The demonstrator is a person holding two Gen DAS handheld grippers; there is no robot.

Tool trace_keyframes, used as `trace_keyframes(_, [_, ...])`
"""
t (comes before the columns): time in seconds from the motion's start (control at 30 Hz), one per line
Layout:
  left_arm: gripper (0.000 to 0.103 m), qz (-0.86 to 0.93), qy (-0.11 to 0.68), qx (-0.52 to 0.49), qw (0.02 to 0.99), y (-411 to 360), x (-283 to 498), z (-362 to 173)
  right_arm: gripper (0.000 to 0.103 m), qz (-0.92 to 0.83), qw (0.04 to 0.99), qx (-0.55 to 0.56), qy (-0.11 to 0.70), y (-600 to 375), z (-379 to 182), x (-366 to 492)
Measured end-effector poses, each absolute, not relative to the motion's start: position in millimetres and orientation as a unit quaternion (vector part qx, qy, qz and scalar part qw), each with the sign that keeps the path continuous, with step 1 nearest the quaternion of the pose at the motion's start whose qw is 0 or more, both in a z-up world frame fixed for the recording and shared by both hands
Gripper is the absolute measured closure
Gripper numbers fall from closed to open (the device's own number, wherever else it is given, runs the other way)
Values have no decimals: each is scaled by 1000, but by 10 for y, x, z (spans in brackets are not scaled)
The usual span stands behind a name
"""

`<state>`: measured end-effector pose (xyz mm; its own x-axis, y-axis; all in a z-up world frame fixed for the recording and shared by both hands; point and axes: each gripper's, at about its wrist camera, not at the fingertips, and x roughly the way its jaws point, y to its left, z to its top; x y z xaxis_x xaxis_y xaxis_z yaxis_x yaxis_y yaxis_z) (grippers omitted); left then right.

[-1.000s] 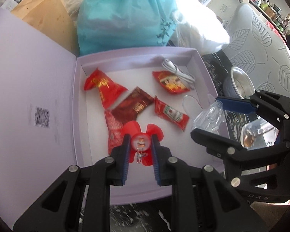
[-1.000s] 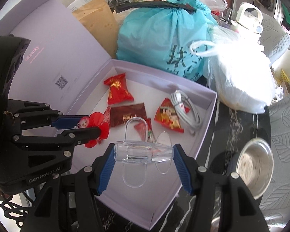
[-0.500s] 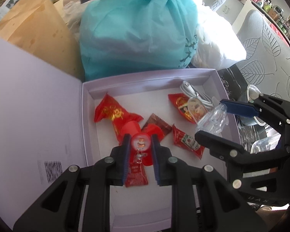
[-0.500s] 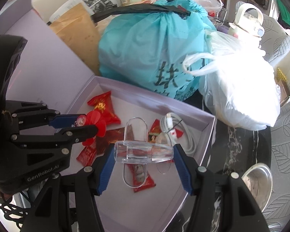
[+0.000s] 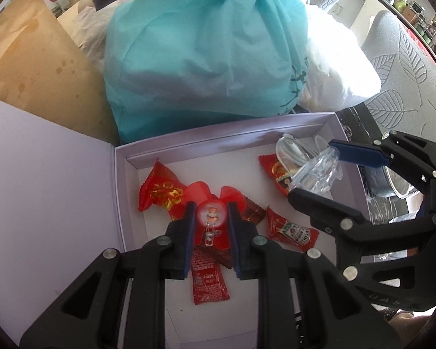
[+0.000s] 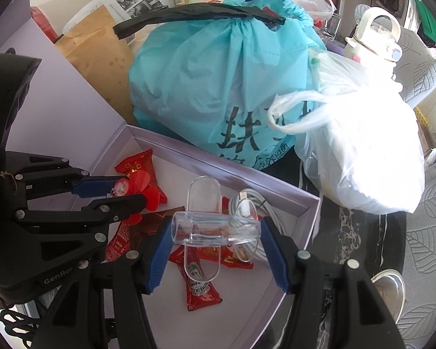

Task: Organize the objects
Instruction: 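Open both grippers to drop the fan and the clear stand in the box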

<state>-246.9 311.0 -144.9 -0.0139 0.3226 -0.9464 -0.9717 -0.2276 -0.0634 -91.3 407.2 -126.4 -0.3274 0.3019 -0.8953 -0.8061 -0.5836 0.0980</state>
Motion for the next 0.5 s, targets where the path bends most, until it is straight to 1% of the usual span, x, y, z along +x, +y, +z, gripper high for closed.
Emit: trace_keyframes(0.5, [83, 635, 311, -499, 501, 3055, -2544, -1383, 43, 760, 367, -466, 265, 4038, -1175, -862])
